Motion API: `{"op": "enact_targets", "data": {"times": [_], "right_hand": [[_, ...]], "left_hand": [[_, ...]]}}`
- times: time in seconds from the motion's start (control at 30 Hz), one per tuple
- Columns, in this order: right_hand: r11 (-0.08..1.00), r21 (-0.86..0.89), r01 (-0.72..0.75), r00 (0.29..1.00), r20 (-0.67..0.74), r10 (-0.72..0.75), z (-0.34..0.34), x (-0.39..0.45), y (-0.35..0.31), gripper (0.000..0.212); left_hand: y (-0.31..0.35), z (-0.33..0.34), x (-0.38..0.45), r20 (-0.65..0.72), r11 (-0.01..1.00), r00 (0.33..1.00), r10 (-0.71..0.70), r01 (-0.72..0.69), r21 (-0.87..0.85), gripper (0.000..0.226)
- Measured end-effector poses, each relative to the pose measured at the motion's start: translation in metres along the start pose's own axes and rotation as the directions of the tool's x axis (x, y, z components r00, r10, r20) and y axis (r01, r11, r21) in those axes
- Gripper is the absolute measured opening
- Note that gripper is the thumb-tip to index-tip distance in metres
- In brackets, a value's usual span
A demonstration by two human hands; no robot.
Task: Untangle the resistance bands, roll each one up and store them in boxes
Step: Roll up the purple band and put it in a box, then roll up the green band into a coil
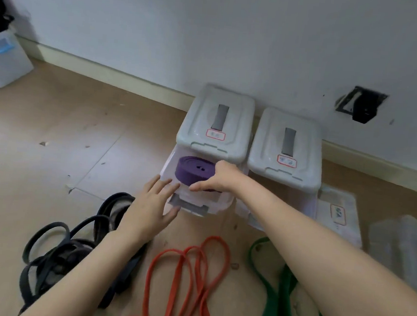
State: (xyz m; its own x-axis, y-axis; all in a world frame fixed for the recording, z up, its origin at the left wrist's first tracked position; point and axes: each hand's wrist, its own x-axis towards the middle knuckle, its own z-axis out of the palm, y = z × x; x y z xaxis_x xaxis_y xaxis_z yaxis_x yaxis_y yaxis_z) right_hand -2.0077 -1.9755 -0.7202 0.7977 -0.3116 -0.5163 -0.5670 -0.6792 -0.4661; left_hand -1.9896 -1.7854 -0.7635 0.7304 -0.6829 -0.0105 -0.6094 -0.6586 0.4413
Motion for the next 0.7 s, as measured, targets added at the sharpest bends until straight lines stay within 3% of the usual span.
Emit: {"op": "enact_targets", "data": {"times": [0.1,0.2,0.3,0.5,0.6,0.7], "right_hand": [[0.991,-0.123,-0.06,0.997,-0.057,0.053,0.017,0.022,-0.001,0.077],[0.983,-0.127,-0.132,0.984,-0.139,0.114,0.036,0.038,0.0,0.098],[0.97,-0.155,-0.184,0.978,-0.126,0.166,0.053,0.053,0.0,0.103],[0.965,-0.157,-0.209,0.974,0.052,0.219,0.051,0.058,0.008,0.094],[0.98,-0.019,-0.197,0.979,0.039,0.198,0.038,0.045,0.0,0.068],[0.97,0.181,-0.16,0.985,-0.032,0.169,0.031,0.011,-0.008,0.061]], "left_hand": [[-0.004,0.011,-0.007,-0.09,0.998,0.995,0.043,-0.047,-0.047,0.054],[-0.009,0.016,-0.007,-0.131,0.996,0.99,0.058,-0.067,-0.066,0.057],[-0.013,0.021,-0.008,-0.144,0.993,0.988,0.063,-0.076,-0.087,0.058],[-0.013,0.024,-0.01,-0.175,0.991,0.982,0.072,-0.091,-0.101,0.059],[-0.011,0.023,-0.012,-0.11,0.992,0.992,0.06,-0.071,-0.103,0.062],[-0.008,0.014,-0.011,-0.036,0.998,0.998,0.047,-0.049,-0.045,0.064]]}}
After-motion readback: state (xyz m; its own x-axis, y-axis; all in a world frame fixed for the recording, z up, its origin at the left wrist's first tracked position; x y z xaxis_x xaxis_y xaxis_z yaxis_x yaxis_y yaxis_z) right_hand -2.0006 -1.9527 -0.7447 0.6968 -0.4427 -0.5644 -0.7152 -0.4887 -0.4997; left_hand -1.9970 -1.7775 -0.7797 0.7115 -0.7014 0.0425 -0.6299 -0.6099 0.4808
